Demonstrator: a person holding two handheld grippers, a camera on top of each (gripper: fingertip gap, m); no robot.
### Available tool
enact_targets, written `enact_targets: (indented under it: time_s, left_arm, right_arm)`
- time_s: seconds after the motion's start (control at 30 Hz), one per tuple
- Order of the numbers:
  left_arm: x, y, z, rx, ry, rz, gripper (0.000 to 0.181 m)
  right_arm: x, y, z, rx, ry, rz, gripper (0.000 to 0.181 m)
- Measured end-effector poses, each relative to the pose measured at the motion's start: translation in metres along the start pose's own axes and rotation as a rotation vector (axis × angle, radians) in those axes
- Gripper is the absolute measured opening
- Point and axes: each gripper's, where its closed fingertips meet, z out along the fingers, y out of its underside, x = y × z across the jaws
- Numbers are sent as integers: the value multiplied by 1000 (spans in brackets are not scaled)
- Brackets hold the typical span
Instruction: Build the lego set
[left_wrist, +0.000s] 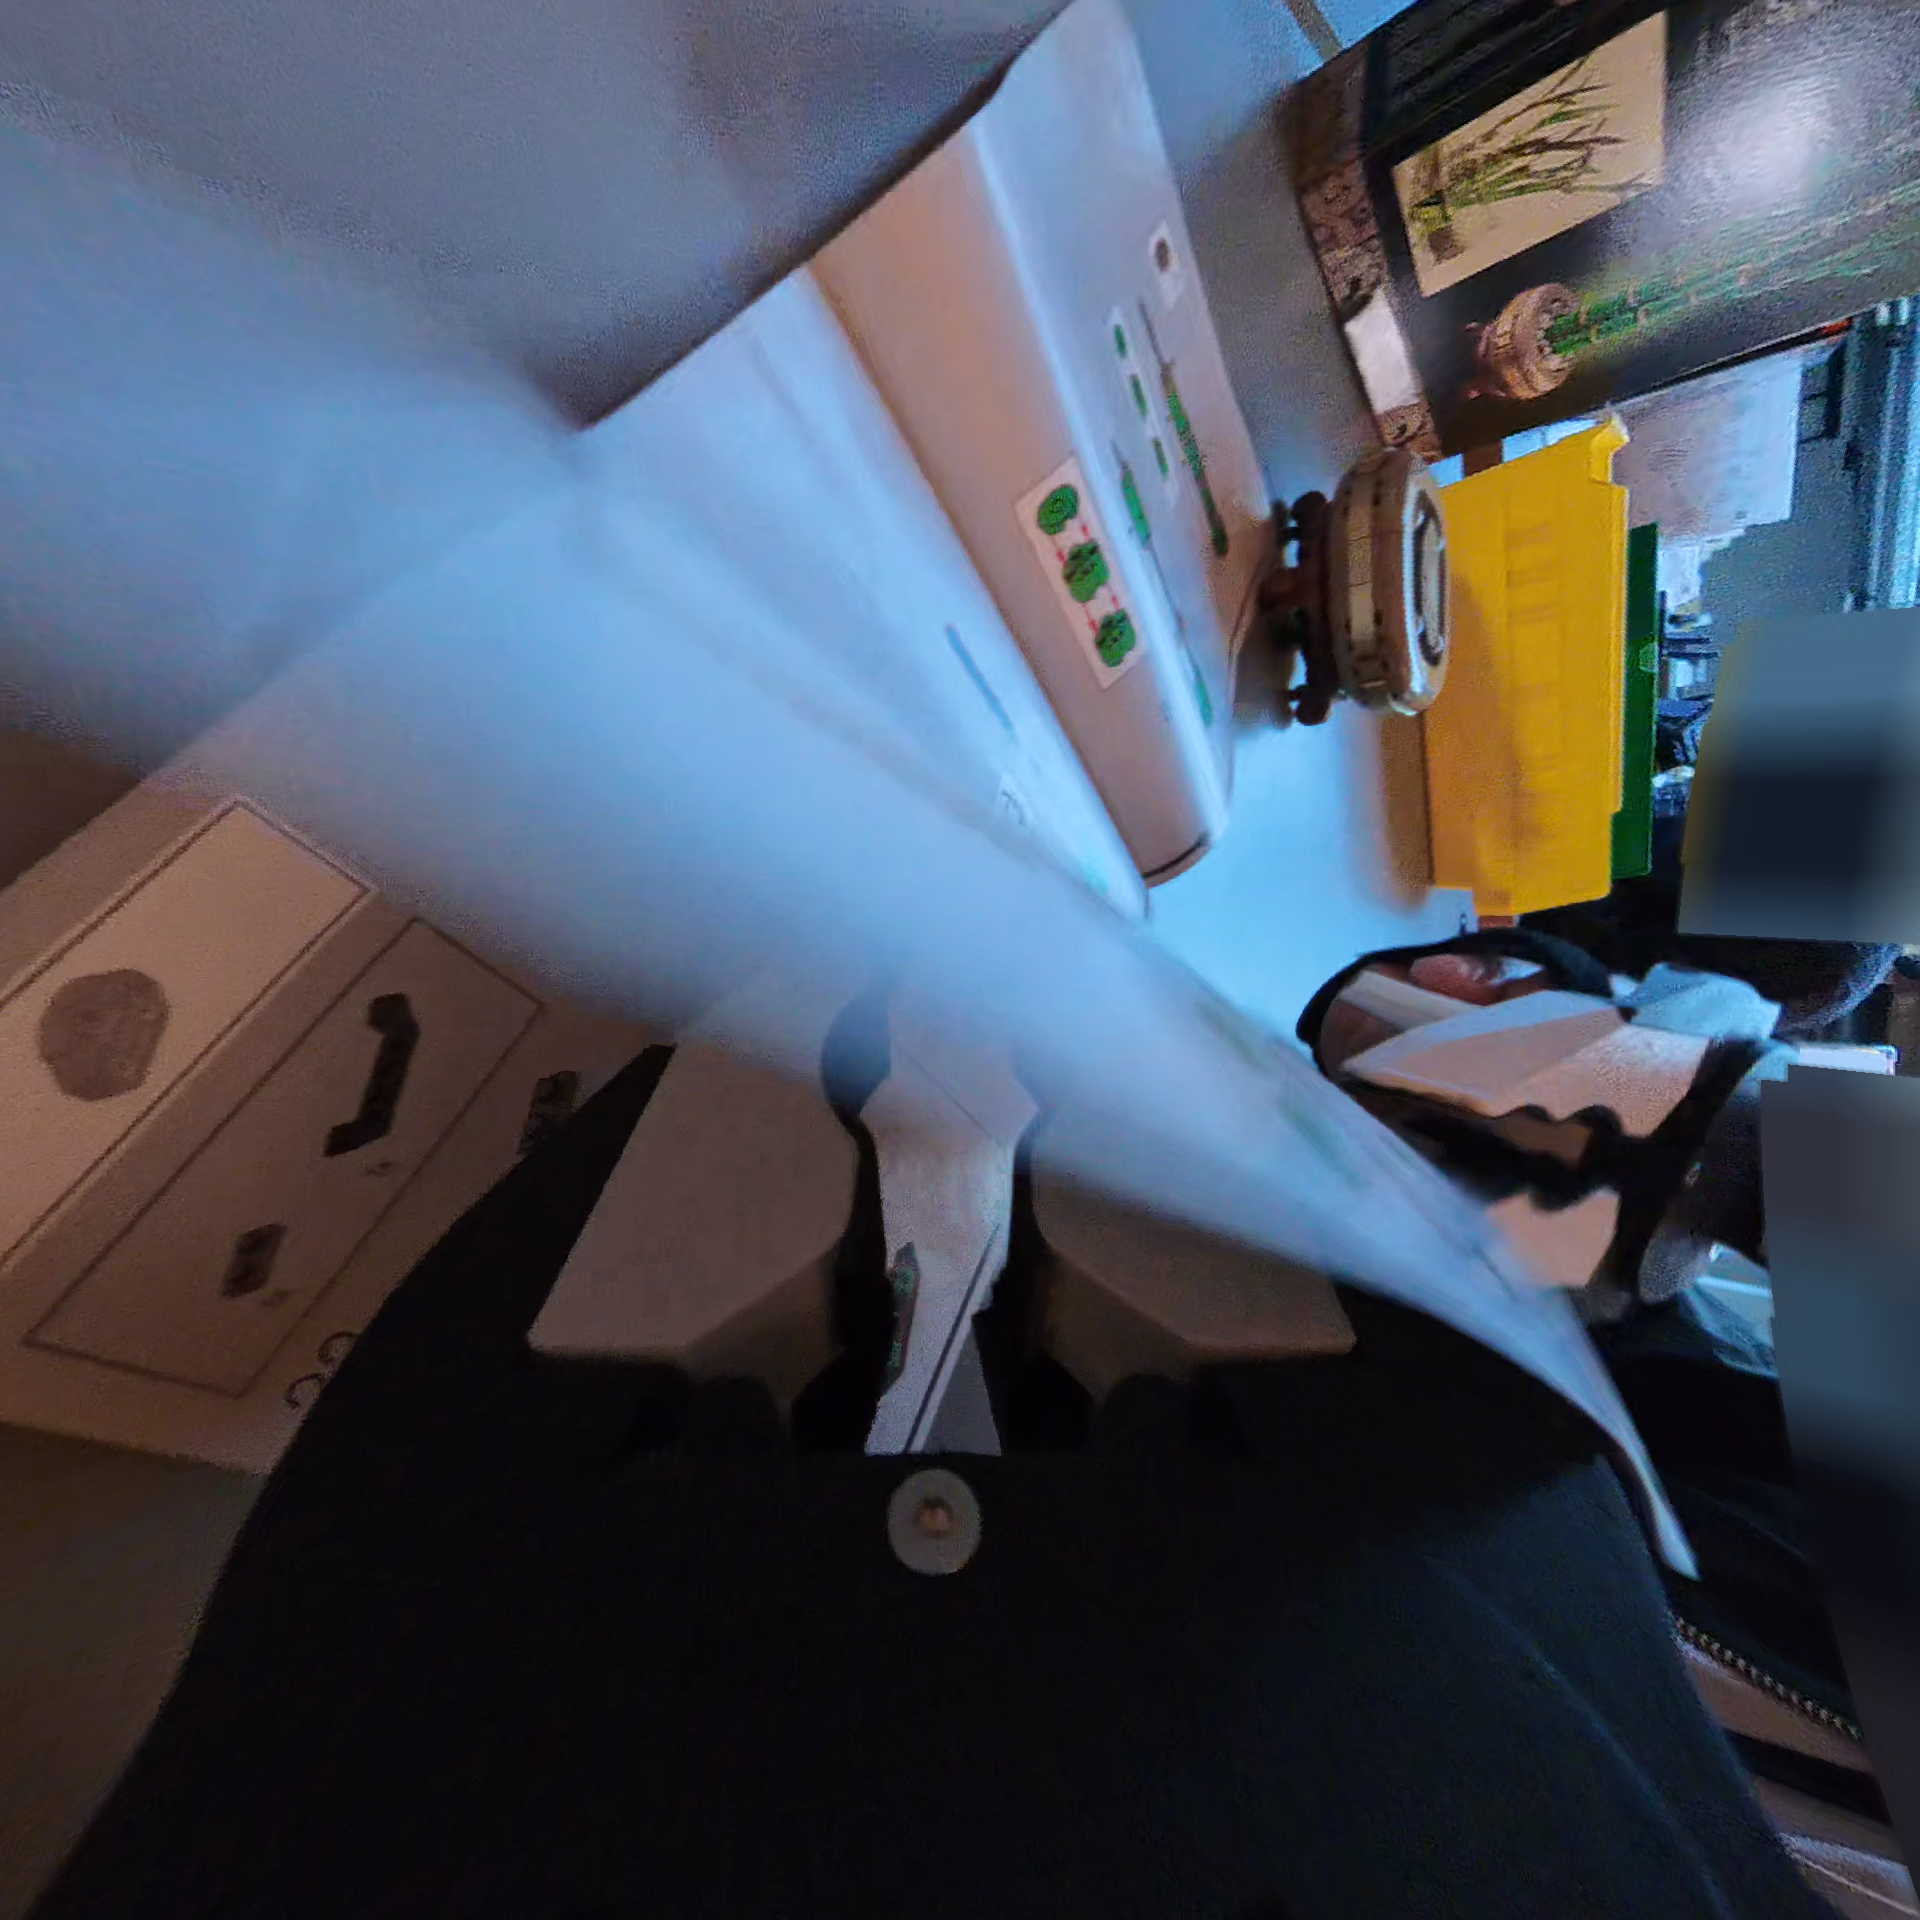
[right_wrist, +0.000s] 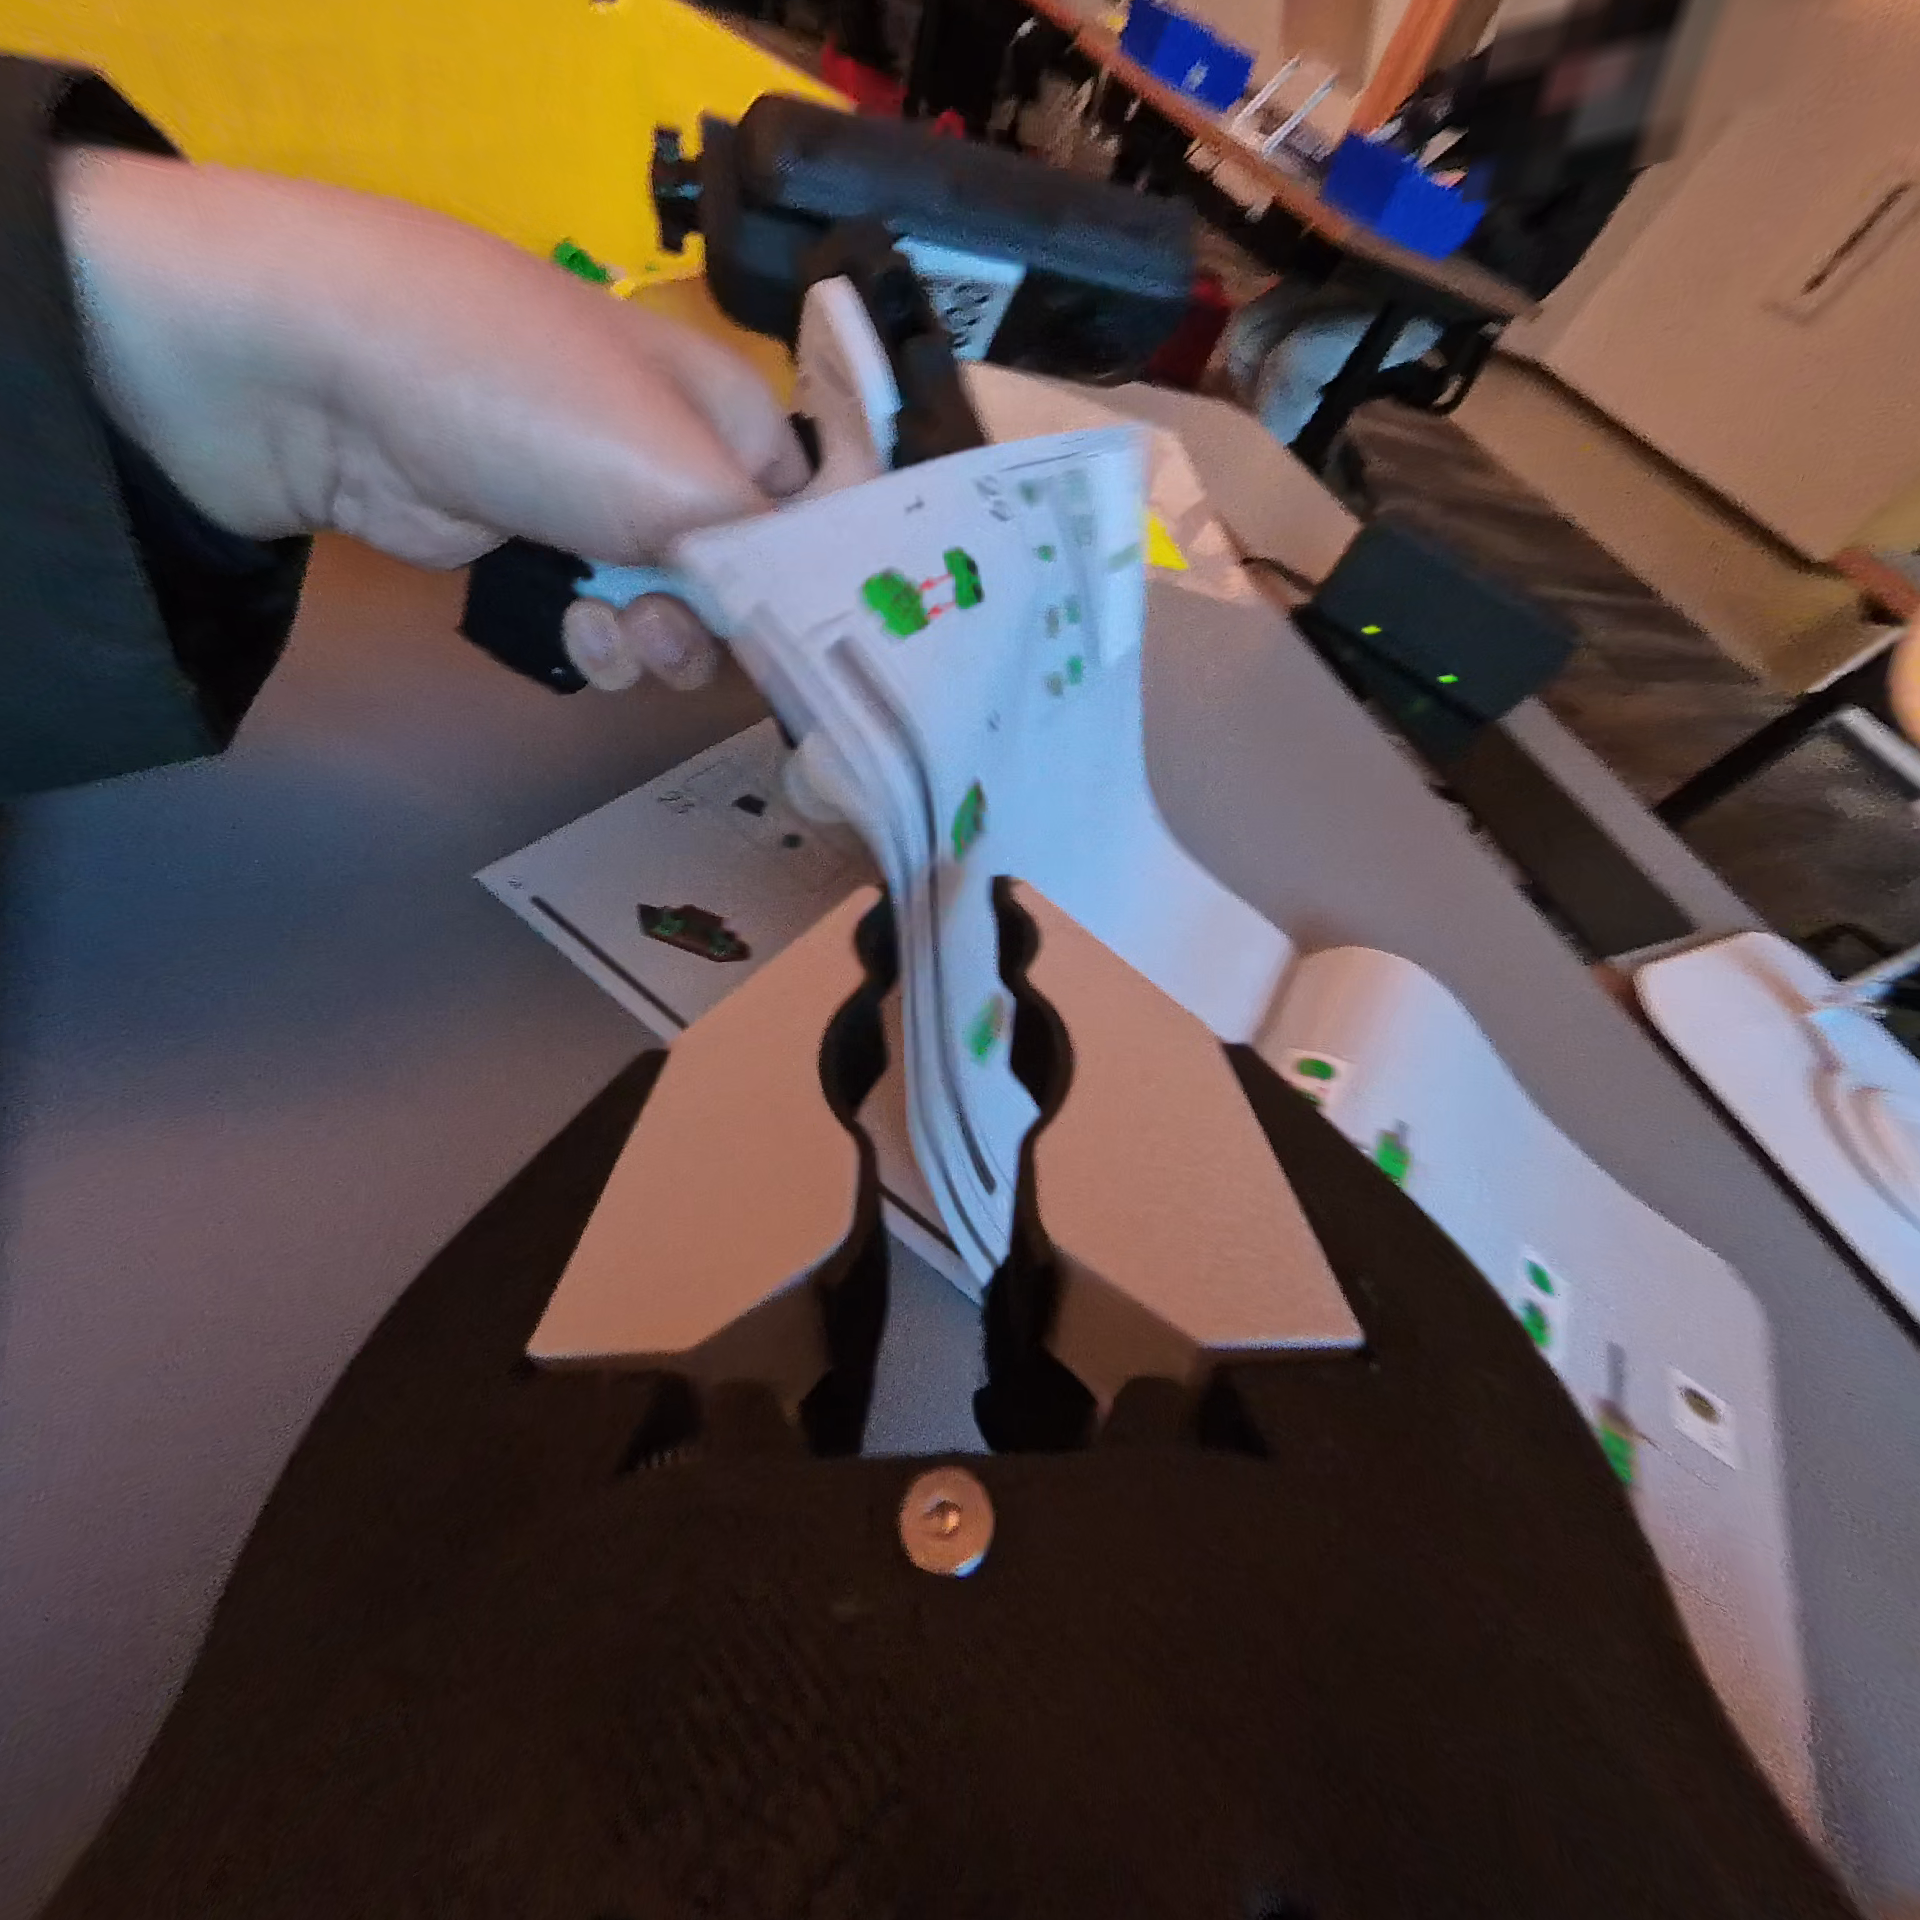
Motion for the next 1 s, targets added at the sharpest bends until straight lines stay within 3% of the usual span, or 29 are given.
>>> enact_targets:
  time_s: [0.07, 0.27, 0.47, 0.5, 0.6, 0.7, 0.83, 0.93, 1.0]
  left_arm:
    - [4, 0, 0, 1, 11, 6, 17]
    - [15, 2, 3, -9, 55, 21, 19]
    - [25, -4, 1, 32, 77, 63, 19]
    - [31, -7, 4, 49, 99, 80, 19]
    - [58, 0, 18, 35, 194, 143, 20]
    - [68, 8, 35, 18, 173, 202, 20]
    - [69, 11, 50, 11, 123, 285, 19]
    - [67, 14, 56, -7, 108, 300, 20]
    - [63, 13, 55, -6, 92, 300, 20]
  right_arm:
    - [18, -2, -15, 24, 45, 7, 1]
    - [49, 12, -31, 16, 36, 196, 0]
    - [76, 33, -48, -74, 67, 246, 0]
    - [77, 31, -49, -54, 43, 291, 8]
    - [67, 9, -54, 65, -105, 472, 58]
    - [71, 6, -58, 97, -146, 623, 72]
    - [92, 25, -53, 111, -66, 740, 44]
    - [88, 31, -49, 102, -143, 799, 2]
    - [93, 41, -51, 66, -122, 829, 0]
